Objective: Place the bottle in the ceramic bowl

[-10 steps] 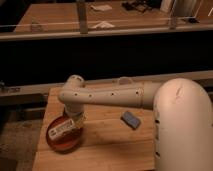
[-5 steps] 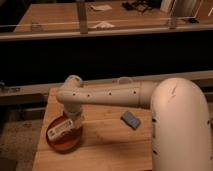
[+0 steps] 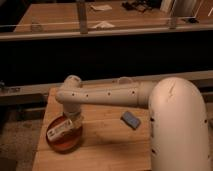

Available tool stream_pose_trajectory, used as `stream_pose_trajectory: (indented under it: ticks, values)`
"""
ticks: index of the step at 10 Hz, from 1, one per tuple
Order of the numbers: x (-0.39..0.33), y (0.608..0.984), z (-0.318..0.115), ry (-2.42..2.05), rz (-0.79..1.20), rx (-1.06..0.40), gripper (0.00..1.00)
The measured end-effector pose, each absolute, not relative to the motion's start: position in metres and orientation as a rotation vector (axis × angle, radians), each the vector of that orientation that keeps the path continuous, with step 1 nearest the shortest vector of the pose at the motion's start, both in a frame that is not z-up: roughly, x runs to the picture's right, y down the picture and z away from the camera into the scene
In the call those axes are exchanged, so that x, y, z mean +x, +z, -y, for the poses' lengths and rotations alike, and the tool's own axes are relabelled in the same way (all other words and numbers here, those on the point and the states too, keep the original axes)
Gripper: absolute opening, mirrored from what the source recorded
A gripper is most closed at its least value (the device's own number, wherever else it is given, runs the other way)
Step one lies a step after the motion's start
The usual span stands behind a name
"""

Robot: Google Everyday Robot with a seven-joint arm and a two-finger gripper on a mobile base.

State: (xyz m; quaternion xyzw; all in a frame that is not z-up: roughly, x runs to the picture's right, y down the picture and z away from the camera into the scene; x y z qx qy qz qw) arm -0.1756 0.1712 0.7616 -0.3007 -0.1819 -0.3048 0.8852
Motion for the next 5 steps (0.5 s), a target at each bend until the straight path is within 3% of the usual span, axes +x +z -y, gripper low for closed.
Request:
stream_pose_trajectory:
  ticks: [2, 4, 5]
  values:
    - [-0.1773, 0.7628, -0.1717, -0.639, 0.381, -0.625, 0.23]
    - [-0.1784, 0.7642, -0.1722, -0.648, 0.385, -0.624, 0.53]
    - [-0.1786, 0.7644, -0.1722, -0.65, 0.385, -0.624, 0.59]
